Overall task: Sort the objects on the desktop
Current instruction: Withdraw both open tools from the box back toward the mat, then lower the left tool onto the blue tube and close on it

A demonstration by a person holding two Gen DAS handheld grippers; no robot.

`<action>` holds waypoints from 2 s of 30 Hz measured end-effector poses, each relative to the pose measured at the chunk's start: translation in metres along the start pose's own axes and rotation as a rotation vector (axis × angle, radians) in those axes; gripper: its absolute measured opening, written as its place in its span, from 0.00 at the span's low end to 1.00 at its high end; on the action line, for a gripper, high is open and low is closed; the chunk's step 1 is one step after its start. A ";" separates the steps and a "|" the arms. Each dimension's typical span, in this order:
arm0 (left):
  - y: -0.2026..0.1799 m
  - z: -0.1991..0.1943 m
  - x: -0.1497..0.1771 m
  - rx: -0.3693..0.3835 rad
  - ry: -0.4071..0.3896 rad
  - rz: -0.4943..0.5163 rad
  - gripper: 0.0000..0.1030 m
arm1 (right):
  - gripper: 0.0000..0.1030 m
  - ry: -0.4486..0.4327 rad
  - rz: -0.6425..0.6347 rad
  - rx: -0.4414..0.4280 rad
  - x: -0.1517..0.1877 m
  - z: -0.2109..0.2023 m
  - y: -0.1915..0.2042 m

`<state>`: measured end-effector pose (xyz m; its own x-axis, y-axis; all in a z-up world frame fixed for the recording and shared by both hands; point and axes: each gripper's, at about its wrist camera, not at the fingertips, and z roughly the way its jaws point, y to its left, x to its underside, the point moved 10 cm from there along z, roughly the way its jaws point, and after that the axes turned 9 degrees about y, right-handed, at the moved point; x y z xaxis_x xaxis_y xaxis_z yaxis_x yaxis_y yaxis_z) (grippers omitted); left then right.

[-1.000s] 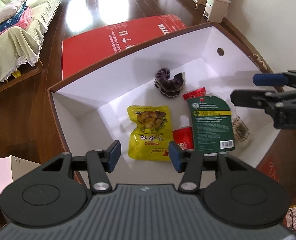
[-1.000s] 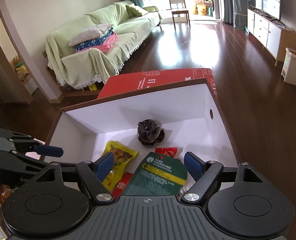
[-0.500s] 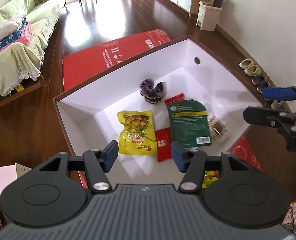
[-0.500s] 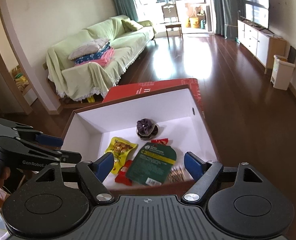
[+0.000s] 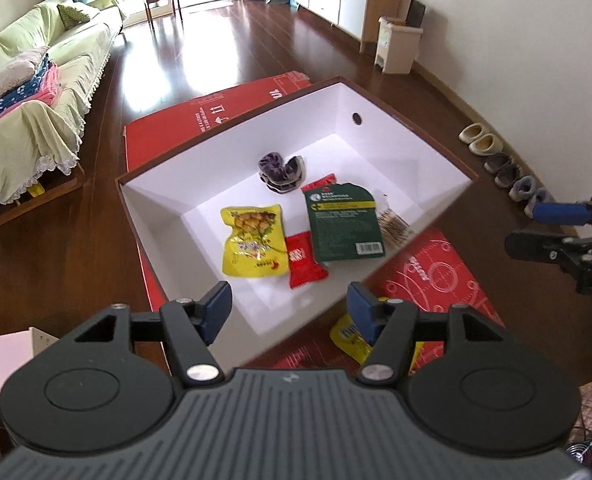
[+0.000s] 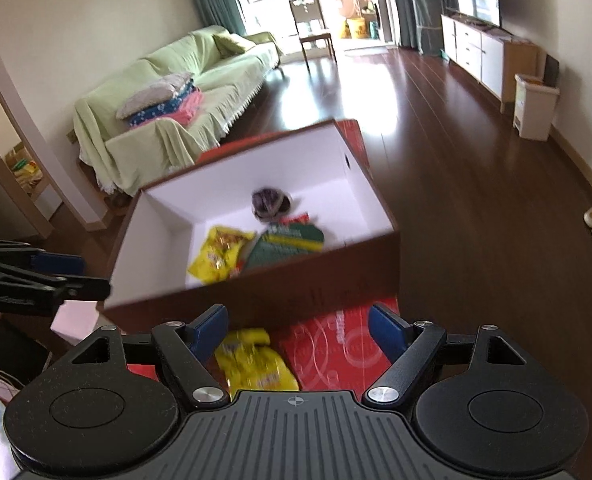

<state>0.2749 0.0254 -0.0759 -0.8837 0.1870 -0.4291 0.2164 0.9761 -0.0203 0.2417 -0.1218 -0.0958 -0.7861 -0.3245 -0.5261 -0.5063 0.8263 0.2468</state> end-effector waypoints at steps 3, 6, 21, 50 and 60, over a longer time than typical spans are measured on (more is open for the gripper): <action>-0.003 -0.007 0.021 0.029 -0.018 0.016 0.59 | 0.78 0.024 0.021 -0.002 0.018 -0.002 -0.003; -0.011 -0.007 0.047 0.052 -0.013 0.067 0.59 | 0.78 0.045 0.039 -0.002 0.032 -0.003 -0.006; -0.073 0.040 0.132 0.159 0.097 0.399 0.58 | 0.78 0.100 0.106 0.019 0.067 -0.011 -0.024; -0.093 0.091 0.167 0.228 0.190 0.549 0.26 | 0.78 0.208 0.088 0.010 0.082 0.017 -0.011; -0.068 0.093 0.182 0.171 0.233 0.445 0.28 | 0.78 0.244 0.037 -0.006 0.080 0.035 0.010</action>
<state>0.1383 -0.0169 -0.2363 -0.7557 0.6175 -0.2181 0.6388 0.7685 -0.0374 0.1866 -0.1235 -0.1643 -0.8662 -0.3964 -0.3043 -0.4771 0.8371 0.2677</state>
